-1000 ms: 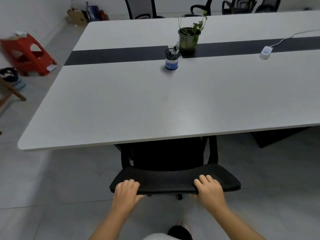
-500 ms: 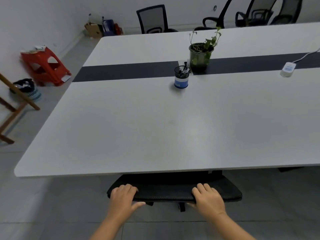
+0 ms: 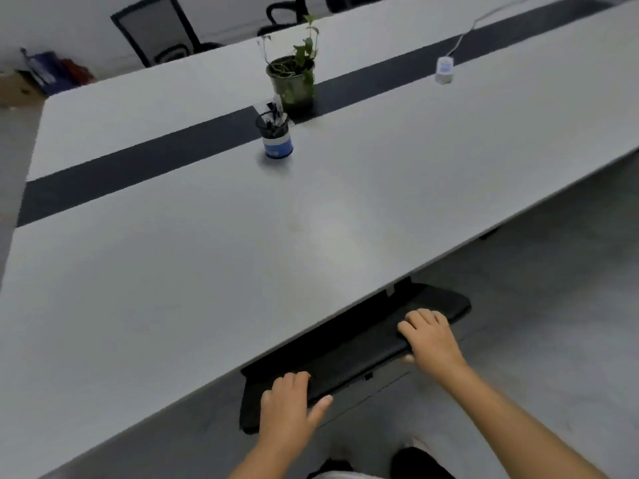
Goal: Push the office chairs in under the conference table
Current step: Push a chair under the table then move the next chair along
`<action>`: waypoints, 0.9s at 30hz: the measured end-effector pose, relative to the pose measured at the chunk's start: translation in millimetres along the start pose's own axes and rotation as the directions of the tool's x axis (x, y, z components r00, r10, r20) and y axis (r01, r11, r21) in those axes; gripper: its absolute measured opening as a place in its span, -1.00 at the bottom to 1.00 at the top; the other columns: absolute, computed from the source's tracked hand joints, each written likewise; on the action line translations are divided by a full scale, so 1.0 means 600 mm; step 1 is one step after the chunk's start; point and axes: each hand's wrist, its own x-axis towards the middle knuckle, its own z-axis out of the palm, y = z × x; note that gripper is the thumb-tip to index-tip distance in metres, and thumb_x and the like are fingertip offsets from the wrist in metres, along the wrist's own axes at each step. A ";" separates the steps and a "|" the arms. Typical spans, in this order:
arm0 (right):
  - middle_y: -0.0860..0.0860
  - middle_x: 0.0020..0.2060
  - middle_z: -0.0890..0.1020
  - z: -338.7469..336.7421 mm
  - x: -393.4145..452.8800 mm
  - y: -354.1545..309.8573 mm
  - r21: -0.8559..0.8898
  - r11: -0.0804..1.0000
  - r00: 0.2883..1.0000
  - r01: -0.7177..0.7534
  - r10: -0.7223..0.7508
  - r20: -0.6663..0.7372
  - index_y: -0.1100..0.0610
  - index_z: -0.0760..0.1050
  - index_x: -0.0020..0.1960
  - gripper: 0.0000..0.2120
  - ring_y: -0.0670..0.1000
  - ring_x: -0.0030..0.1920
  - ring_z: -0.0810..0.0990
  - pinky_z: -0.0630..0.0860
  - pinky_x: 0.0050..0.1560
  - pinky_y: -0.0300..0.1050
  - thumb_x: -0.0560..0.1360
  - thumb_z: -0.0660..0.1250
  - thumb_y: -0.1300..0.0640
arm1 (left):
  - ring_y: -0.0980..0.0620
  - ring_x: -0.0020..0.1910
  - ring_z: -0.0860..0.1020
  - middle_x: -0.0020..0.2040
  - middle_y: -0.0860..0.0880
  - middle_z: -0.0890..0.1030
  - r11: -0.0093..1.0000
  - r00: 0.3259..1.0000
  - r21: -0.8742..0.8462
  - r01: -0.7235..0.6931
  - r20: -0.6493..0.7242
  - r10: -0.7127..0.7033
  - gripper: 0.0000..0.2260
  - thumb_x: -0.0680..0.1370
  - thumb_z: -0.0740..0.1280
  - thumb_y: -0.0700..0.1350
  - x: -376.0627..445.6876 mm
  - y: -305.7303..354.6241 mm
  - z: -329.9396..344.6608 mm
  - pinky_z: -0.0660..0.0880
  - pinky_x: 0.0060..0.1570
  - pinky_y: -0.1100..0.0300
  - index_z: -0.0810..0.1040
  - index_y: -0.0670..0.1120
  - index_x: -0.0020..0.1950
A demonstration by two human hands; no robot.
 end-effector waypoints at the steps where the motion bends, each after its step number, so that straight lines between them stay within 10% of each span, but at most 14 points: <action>1: 0.10 -0.33 0.66 -0.002 -0.018 -0.013 0.073 0.990 0.992 -0.119 0.121 -0.021 0.17 0.62 -0.31 -0.44 0.15 -0.31 0.67 0.61 -0.20 -0.02 -0.28 0.66 0.09 | 0.10 0.24 0.36 0.26 0.09 0.40 0.995 0.997 -0.064 -0.073 0.002 0.073 -0.56 0.56 0.09 0.21 0.005 0.007 -0.004 0.28 0.14 0.28 0.28 0.02 0.35; 4: 0.29 0.04 0.62 0.011 -0.103 -0.047 0.310 0.865 0.902 -0.394 0.428 -0.049 0.31 0.59 0.02 -0.46 0.32 0.06 0.59 0.51 0.01 0.26 0.07 0.63 0.24 | 0.11 0.24 0.40 0.24 0.02 0.48 0.891 0.929 -0.266 -0.368 -0.065 0.365 -0.64 0.55 0.24 -0.02 0.014 0.060 -0.010 0.17 0.14 0.47 0.39 -0.10 0.32; 9: 0.04 0.43 0.26 0.035 -0.331 -0.092 0.632 0.319 0.514 -0.706 0.845 0.148 0.17 0.29 0.38 -0.53 -0.01 0.43 0.22 0.06 0.34 -0.36 0.51 0.29 0.13 | 0.19 0.22 0.34 0.19 0.10 0.43 0.708 0.744 -0.456 -0.539 0.135 0.654 -0.69 0.55 0.27 -0.16 -0.024 0.188 0.047 0.15 0.17 0.57 0.42 -0.12 0.29; 13: 0.10 0.35 0.39 0.024 -0.522 -0.133 0.678 -0.124 0.119 -0.725 0.947 0.299 0.23 0.37 0.31 -0.61 -0.09 0.32 0.32 0.12 0.15 -0.62 0.49 0.31 0.24 | 0.07 0.18 0.51 0.09 -0.05 0.50 0.722 0.660 -0.547 -0.424 0.359 0.660 -0.73 0.50 0.32 -0.30 -0.092 0.259 0.128 0.32 -0.05 0.58 0.51 -0.17 0.19; 17: 0.19 0.25 0.49 0.012 -0.679 -0.188 0.728 -0.449 -0.239 -0.518 0.893 0.381 0.16 0.46 0.19 -0.68 0.07 0.23 0.45 0.29 0.23 -0.22 0.45 0.34 0.33 | 0.44 -0.10 0.52 -0.03 -0.05 0.57 0.750 0.561 -0.564 -0.346 0.517 0.647 -0.43 0.43 0.34 -0.41 -0.176 0.321 0.198 0.38 -0.20 0.53 0.58 0.35 -0.07; 20: 0.19 0.20 0.53 0.006 -0.768 -0.209 0.751 -0.542 -0.417 -0.378 0.824 0.384 0.11 0.50 0.11 -0.70 0.08 0.15 0.49 0.33 0.19 -0.17 0.42 0.37 0.34 | -0.02 0.03 0.53 0.07 -0.23 0.57 0.759 0.458 -0.533 -0.374 0.605 0.651 -0.71 0.45 0.34 -0.40 -0.234 0.383 0.242 0.42 -0.13 0.35 0.53 -0.04 0.03; 27: 0.01 0.13 0.49 -0.024 -0.935 -0.120 0.848 -0.427 -0.479 -0.314 0.842 0.246 0.20 0.44 0.21 -0.69 0.00 0.16 0.46 0.33 0.19 -0.19 0.47 0.32 0.29 | 0.07 0.14 0.45 0.16 -0.02 0.48 0.558 0.266 -0.675 -0.483 0.494 0.828 -0.73 0.53 0.27 -0.29 -0.348 0.589 0.279 0.34 0.10 0.22 0.42 -0.17 0.22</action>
